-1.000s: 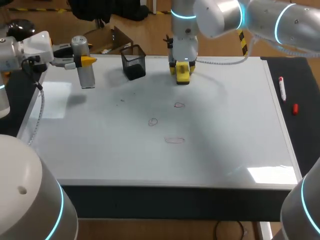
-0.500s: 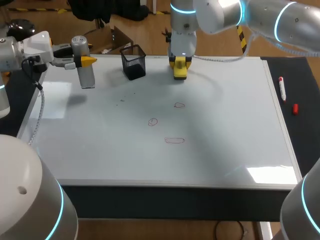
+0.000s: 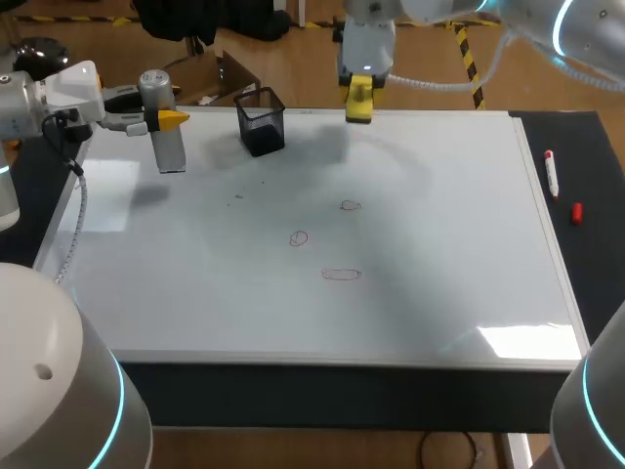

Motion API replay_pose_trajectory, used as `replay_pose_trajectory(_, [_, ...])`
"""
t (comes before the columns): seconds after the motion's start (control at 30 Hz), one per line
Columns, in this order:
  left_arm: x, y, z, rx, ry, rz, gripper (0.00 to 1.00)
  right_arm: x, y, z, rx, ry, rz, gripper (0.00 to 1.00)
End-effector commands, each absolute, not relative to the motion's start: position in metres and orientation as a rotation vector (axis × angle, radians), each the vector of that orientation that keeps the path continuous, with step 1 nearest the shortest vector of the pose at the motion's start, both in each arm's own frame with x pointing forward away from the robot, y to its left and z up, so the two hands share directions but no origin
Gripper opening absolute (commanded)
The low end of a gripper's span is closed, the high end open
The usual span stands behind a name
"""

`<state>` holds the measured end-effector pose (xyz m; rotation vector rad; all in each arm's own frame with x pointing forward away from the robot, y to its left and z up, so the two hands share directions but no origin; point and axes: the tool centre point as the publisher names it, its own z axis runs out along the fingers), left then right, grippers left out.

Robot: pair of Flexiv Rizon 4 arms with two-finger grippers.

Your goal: Pick up the inspection probe, press it on each red-marked spot on the whiteboard one by one, put down the probe, pick up the eraser, and wipe off all the red marks.

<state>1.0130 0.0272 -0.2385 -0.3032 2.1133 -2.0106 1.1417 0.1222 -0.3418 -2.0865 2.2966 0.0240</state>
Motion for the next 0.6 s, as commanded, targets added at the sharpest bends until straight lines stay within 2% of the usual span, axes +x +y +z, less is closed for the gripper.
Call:
replay_pose_trajectory(0.03, [1.012,0.027,-0.238,-0.303,2.11,-2.009,0.0,1.13,0.102,-0.299,-2.037,2.3,-0.02,0.0])
replay_pose_trajectory(0.6, [1.012,0.027,-0.238,-0.303,2.11,-2.009,0.0,1.092,0.03,-0.264,-1.825,2.448,-0.006,0.0])
